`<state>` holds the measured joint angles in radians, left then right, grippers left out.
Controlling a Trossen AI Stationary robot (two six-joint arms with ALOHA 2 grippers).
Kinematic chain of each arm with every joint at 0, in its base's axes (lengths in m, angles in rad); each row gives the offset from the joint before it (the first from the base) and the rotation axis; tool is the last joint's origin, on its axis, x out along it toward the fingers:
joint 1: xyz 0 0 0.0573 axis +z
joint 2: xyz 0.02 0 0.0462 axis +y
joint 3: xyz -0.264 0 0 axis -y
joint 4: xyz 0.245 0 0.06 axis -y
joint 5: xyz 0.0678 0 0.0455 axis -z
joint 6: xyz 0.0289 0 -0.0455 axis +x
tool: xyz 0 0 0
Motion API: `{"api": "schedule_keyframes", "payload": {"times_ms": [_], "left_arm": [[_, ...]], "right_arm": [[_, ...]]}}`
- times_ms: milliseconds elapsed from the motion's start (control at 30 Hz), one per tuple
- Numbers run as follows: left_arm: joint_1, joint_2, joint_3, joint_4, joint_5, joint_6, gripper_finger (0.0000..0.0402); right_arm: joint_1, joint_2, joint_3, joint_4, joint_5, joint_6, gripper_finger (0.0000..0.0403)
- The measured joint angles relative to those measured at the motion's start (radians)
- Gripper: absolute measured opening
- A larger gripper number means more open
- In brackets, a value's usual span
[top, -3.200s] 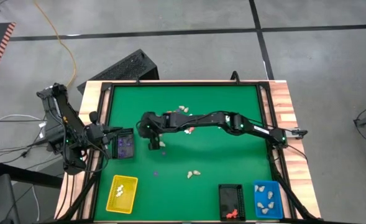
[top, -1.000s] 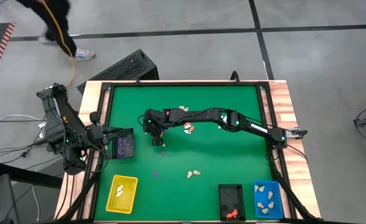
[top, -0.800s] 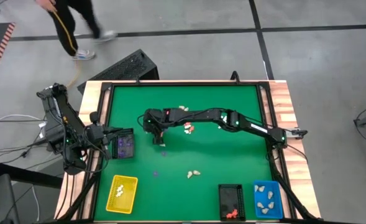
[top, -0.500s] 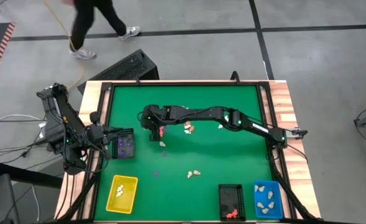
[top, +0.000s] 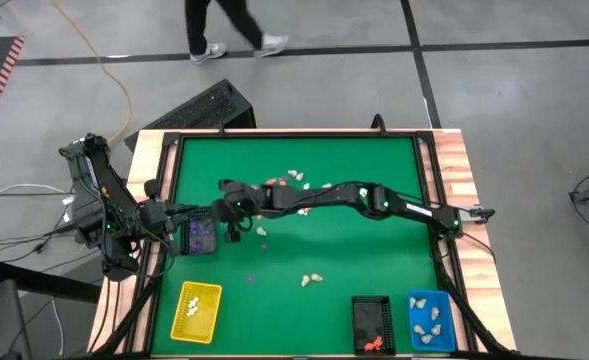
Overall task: Sort Halloween decoration
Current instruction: Put the purple spider toy into the top black basket
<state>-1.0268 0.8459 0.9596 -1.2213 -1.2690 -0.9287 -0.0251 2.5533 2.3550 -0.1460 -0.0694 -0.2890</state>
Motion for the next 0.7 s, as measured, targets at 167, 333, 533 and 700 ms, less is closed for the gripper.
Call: {"api": "schedule_keyframes", "payload": {"times_ms": [167, 333, 533, 700], "left_arm": [[0.0, 0.0, 0.0, 0.0, 0.0, 0.0, 0.0014], [0.0, 0.0, 0.0, 0.0, 0.0, 0.0, 0.0014], [0.0, -0.003, 0.0, 0.001, -0.037, 0.009, 0.0011], [-0.017, -0.058, 0.0, -0.001, -0.017, 0.007, 0.0002]], "right_arm": [[0.023, 0.004, 0.0, 0.105, -0.074, 0.0, 0.0004], [0.039, 0.004, -0.01, 0.164, -0.107, 0.0, 0.0007], [0.039, 0.047, -0.01, 0.22, -0.181, 0.022, 0.0047], [0.033, 0.073, -0.011, 0.225, -0.172, 0.029, 0.0093]]}}
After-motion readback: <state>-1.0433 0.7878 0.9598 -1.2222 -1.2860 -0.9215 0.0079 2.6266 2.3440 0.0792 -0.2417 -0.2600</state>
